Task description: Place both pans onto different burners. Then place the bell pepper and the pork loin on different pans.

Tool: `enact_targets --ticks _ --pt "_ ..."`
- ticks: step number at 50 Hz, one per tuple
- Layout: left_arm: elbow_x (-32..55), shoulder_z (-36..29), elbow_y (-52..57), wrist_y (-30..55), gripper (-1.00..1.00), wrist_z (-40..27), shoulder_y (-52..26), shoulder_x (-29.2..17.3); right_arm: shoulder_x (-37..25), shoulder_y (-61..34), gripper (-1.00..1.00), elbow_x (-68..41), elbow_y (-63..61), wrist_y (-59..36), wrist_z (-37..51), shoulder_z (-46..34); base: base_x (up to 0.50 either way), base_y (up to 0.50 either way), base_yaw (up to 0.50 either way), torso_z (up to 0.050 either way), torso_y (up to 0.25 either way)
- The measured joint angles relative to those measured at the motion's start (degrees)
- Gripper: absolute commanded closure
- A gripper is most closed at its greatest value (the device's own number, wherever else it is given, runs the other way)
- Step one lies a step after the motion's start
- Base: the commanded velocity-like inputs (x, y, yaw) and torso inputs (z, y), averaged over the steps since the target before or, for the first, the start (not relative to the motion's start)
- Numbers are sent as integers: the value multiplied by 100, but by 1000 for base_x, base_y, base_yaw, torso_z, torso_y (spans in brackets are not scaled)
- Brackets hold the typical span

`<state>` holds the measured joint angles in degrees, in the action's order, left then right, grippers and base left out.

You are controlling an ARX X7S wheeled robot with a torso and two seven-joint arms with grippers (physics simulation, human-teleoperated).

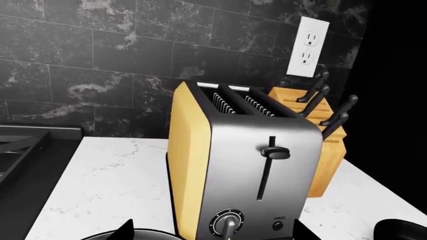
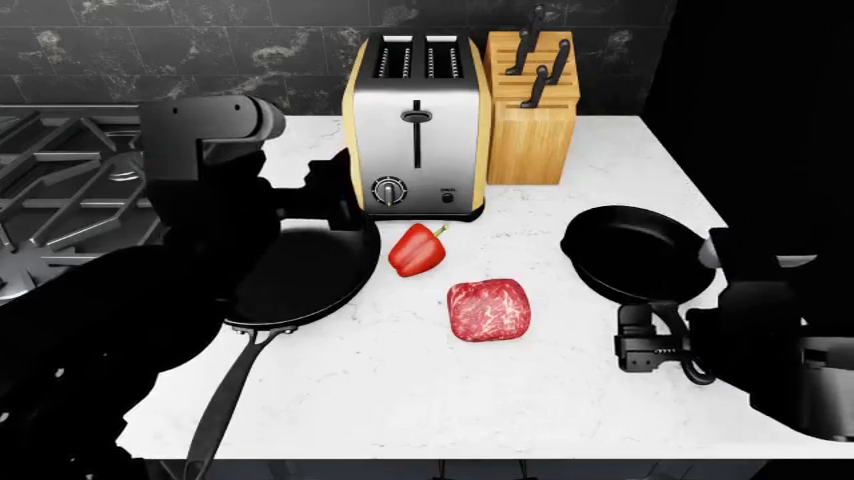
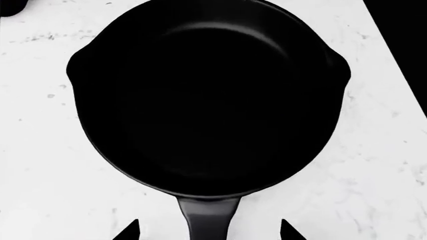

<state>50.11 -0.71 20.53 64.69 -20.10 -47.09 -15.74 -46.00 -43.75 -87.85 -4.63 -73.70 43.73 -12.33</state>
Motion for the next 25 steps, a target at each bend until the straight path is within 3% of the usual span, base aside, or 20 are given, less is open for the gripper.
enact_targets --ticks 20,21,25 --pt "59 -5 -36 -56 -100 -31 23 -35 37 -88 -100 161 150 100 -251 -123 0 0 0 0 0" --pt "61 -7 -39 -59 -100 -31 22 -37 37 -91 100 165 154 102 -255 -127 0 0 0 0 0" --pt "69 -11 -50 -71 -100 -37 6 -41 46 -103 100 214 168 121 -298 -148 0 0 0 0 0"
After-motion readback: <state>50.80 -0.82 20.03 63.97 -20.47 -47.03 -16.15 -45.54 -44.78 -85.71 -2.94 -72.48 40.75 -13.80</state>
